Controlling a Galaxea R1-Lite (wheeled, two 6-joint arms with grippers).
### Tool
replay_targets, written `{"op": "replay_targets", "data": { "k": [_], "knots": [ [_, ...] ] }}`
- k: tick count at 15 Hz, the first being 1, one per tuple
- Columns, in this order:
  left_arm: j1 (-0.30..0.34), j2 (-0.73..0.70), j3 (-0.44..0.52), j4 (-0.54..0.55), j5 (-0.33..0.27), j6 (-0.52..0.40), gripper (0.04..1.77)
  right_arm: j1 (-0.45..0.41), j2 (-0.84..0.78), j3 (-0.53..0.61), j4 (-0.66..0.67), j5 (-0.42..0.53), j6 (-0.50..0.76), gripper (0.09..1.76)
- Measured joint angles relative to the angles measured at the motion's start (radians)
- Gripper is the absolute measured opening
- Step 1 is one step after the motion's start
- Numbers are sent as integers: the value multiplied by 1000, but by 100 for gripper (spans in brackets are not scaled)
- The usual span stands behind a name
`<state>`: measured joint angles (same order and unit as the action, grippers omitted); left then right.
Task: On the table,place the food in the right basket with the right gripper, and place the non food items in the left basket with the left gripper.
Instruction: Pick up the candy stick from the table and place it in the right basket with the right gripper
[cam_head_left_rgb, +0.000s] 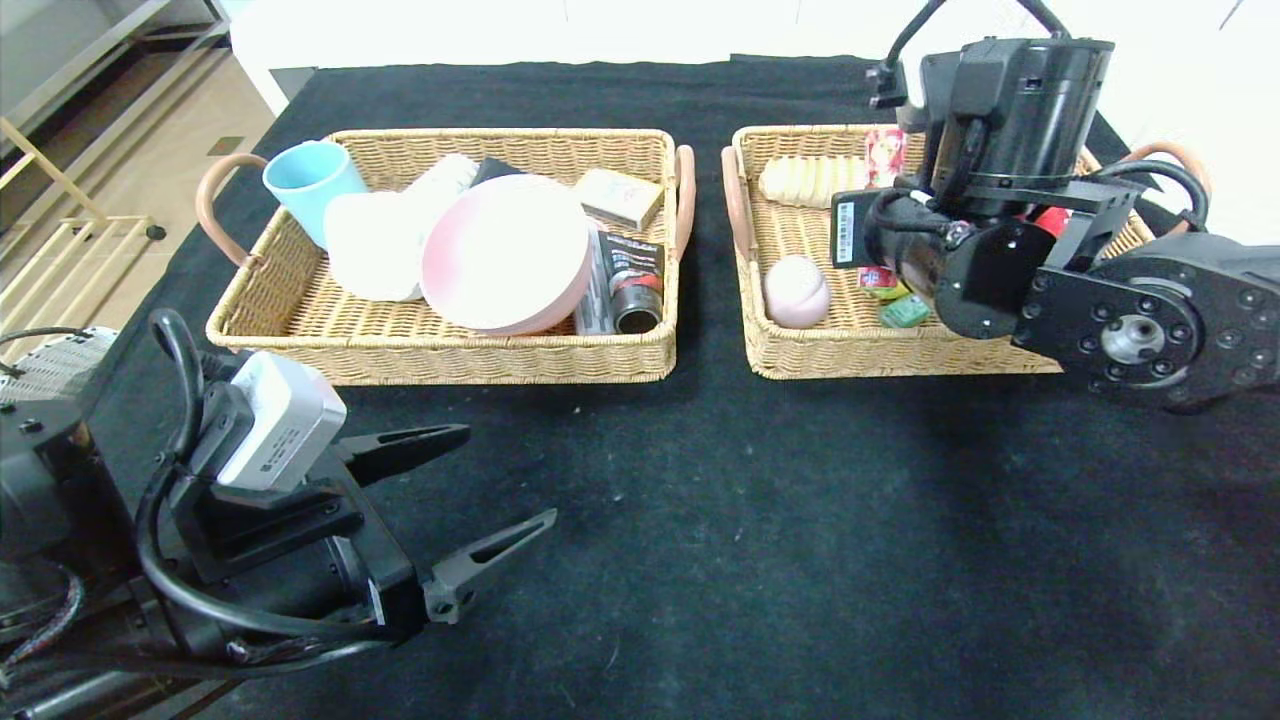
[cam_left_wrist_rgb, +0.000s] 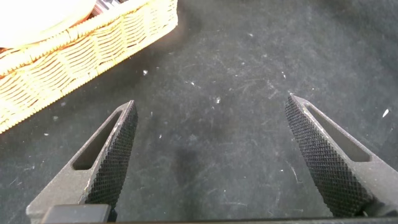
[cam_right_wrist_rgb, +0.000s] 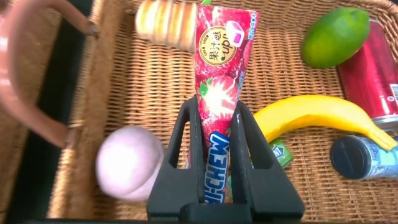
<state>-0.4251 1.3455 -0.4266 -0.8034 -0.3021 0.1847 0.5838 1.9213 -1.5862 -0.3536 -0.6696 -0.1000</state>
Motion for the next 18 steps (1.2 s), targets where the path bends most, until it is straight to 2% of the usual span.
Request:
{"op": "replay_targets", "data": {
  "k": [8,15,16,18],
  "knots": [
    [0,0,1,0,-1,1,172,-54,48,4,-66,-3,-40,35],
    [0,0,7,1,-1,3,172,-58,52,12,-68,-3,-49,35],
    [0,0,8,0,-2,3,172,-56,52,13,-69,-3,-51,41],
    [0,0,9,0,-1,3,172,-56,51,15,-69,-3,-51,69]
  ]
}}
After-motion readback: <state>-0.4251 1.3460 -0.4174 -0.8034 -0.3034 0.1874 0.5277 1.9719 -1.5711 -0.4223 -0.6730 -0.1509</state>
